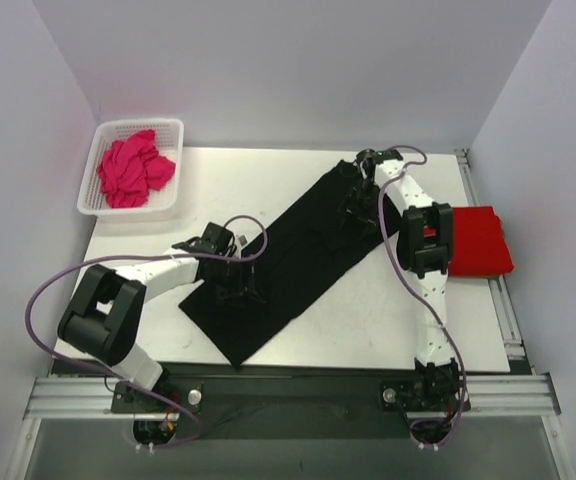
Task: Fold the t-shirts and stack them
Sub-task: Rotate the tshirt 70 degrees
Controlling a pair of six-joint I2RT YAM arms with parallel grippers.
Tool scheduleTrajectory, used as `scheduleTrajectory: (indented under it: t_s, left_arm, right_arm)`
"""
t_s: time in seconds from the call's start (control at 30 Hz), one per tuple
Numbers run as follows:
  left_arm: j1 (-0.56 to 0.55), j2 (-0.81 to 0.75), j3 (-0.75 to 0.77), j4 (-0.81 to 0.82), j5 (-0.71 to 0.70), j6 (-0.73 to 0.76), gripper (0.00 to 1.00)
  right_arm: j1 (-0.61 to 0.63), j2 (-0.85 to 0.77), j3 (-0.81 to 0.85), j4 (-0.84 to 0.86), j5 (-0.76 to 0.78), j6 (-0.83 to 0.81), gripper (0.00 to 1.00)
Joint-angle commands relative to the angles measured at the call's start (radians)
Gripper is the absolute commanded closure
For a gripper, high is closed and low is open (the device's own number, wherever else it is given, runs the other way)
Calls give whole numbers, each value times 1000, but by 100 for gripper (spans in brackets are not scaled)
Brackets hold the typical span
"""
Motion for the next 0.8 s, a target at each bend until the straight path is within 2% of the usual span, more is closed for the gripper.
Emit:
scheduleTrajectory:
  t_s: [0.0,0.33,0.77]
  left_arm:
    - [-22,43,41,22,20,-30,24]
    - [-105,130,116,82,-22,-142,24]
    - [-256,293,277,128,-42,-296,23]
  right_arm:
    - [0,87,127,-6,20,33,40]
    - [-17,222,369,0,-47,131,39]
    - [-55,186,363,93,-24,168,37]
